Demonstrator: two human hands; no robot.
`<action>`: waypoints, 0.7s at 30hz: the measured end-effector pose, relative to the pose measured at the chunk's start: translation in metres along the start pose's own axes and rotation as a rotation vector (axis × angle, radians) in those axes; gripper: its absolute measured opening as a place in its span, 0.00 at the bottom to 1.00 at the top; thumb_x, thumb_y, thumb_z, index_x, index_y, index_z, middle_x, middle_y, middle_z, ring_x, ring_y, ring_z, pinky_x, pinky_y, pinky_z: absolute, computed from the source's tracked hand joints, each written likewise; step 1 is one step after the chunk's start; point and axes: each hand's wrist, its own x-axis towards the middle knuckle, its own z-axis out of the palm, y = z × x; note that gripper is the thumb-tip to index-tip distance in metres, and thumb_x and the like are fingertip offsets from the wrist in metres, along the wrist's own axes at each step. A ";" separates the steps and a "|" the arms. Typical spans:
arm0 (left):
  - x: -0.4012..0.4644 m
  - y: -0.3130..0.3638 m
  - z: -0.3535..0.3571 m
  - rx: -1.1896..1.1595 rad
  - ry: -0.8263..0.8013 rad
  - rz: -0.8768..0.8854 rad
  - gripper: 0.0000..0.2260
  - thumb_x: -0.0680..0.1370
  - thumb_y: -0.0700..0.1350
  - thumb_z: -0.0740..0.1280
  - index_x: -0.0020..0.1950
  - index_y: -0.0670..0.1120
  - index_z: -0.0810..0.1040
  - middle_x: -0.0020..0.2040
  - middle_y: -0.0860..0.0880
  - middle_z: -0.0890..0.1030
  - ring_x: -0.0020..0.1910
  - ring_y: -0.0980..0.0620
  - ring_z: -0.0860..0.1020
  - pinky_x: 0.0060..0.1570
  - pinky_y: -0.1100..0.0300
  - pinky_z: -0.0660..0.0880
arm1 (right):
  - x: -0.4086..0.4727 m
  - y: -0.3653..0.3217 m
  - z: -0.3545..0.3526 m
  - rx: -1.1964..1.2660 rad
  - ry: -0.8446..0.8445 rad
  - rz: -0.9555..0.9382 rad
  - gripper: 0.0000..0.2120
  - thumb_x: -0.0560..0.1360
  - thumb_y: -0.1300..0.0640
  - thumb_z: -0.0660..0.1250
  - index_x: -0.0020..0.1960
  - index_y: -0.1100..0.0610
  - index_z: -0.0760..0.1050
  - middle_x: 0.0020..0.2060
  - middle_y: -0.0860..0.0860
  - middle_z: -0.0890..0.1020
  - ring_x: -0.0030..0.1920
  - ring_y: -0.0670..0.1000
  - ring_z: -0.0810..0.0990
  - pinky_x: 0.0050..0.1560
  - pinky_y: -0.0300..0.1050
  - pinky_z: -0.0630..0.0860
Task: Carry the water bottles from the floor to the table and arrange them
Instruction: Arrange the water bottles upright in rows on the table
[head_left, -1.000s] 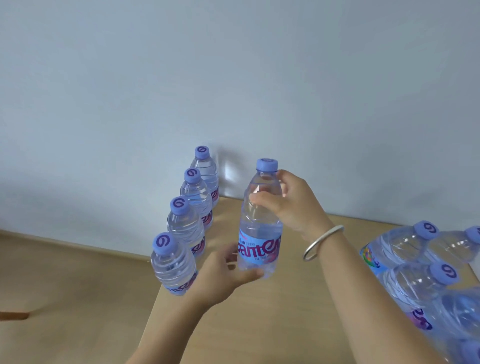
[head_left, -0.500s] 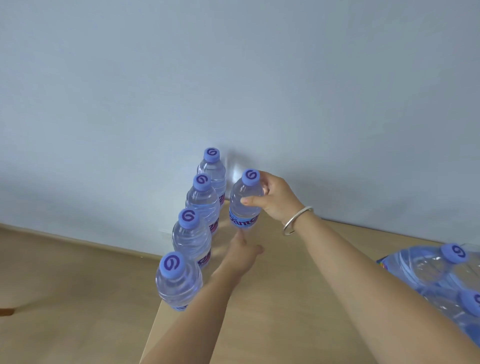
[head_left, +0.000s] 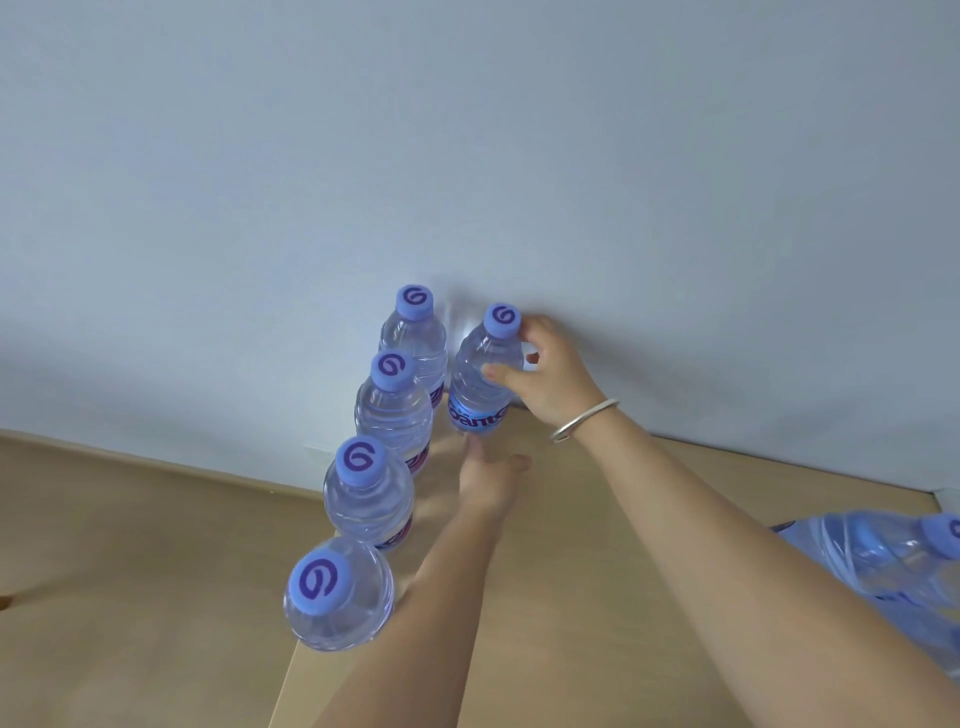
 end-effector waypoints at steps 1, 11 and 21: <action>0.002 0.001 0.002 0.001 0.017 0.006 0.30 0.73 0.36 0.67 0.72 0.39 0.60 0.70 0.37 0.67 0.67 0.40 0.68 0.57 0.54 0.69 | -0.001 0.001 0.001 0.005 0.010 -0.002 0.19 0.69 0.63 0.72 0.59 0.58 0.74 0.56 0.55 0.76 0.56 0.51 0.74 0.53 0.37 0.66; 0.007 0.006 -0.006 -0.010 0.094 0.060 0.21 0.75 0.38 0.64 0.67 0.41 0.66 0.63 0.39 0.74 0.57 0.42 0.75 0.51 0.54 0.70 | -0.009 -0.006 0.011 0.018 0.107 -0.013 0.21 0.71 0.61 0.71 0.62 0.58 0.73 0.58 0.54 0.78 0.56 0.52 0.76 0.55 0.40 0.70; 0.002 0.007 -0.008 0.073 0.034 0.053 0.28 0.76 0.40 0.65 0.74 0.42 0.58 0.70 0.42 0.68 0.67 0.43 0.68 0.64 0.49 0.68 | -0.010 -0.006 0.008 -0.033 0.065 -0.043 0.20 0.73 0.62 0.67 0.65 0.58 0.71 0.60 0.55 0.78 0.60 0.55 0.74 0.55 0.36 0.66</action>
